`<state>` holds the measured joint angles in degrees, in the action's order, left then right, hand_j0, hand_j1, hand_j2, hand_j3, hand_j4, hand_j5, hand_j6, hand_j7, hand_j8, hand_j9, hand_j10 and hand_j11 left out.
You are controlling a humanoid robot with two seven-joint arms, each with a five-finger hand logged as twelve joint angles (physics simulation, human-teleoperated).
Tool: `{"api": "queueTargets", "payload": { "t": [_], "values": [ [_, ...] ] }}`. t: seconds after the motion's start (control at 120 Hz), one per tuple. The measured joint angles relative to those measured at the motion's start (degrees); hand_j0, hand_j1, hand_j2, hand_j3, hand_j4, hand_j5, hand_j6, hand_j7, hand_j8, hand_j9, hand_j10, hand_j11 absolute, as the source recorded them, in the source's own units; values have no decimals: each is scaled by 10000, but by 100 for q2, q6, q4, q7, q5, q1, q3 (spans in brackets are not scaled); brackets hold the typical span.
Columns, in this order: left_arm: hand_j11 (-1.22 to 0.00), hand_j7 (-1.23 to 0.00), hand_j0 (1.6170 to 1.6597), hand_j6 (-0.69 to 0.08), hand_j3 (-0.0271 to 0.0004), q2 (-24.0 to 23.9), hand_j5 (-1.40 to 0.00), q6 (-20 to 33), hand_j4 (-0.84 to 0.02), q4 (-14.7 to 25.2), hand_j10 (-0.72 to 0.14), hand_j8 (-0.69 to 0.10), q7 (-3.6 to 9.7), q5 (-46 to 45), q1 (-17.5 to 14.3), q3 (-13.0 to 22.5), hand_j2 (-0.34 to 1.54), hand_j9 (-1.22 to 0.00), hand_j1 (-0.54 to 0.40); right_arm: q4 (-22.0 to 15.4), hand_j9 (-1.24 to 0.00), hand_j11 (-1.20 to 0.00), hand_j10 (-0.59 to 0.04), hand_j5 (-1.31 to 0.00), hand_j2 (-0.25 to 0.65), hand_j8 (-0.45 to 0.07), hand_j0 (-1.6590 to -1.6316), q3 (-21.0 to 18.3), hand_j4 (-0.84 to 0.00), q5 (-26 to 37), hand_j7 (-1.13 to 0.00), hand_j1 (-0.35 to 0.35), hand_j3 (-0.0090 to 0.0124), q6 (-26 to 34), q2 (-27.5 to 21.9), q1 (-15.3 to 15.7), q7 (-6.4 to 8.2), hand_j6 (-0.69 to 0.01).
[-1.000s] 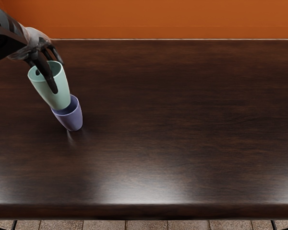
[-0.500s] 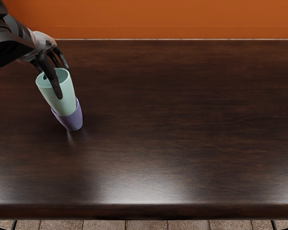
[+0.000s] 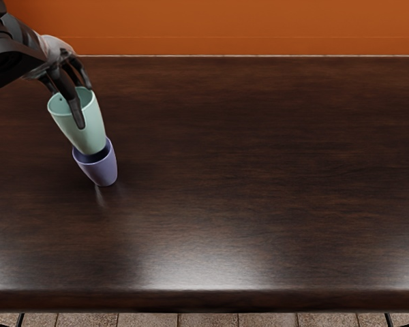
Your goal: Pick up cup and place in cup with left hand
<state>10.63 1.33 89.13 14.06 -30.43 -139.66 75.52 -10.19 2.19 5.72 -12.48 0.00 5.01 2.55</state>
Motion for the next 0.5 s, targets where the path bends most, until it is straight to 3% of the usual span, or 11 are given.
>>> {"api": "queueTargets", "payload": {
  "t": [0.092, 0.2, 0.308, 0.5],
  "values": [
    [-12166, -12011, 16418, -2294, 0, -53, -13919, 54, -7182, -79, -3229, -2266, 0, 0, 207, -16, 11159, -11996, -3213, 0, -172, -172, -135, -172, -30, -134, -16581, 0, -134, 0, -172, -3330, 0, 0, 0, 0, 0, -134],
    [-12213, -11939, 16405, -2439, 0, -79, -13549, 92, -7505, -153, -3194, -2690, 2, 15, 220, -28, 11547, -12045, -3250, 0, -172, -172, -135, -172, -30, -134, -16581, 0, -134, 0, -172, -3330, 0, 0, 0, 0, 0, -134],
    [-12138, -11922, 16425, -3059, 0, -79, -13126, 114, -7786, -189, -3757, -3079, 2, 35, 220, -32, 12897, -12016, -3330, 0, -172, -172, -134, -172, -30, -134, -16581, -2, -133, 0, -172, -3330, 0, 0, 0, 0, 0, -133],
    [-12101, -11988, 16441, -3266, 0, -79, -12968, 117, -7933, -205, -4056, -3366, 1, 40, 237, -8, 14513, -11911, -3681, 0, -172, -172, -133, -172, -29, -133, -16581, -1, -133, 0, -172, -3331, 0, 0, 0, 0, 0, -132]
  ]
}}
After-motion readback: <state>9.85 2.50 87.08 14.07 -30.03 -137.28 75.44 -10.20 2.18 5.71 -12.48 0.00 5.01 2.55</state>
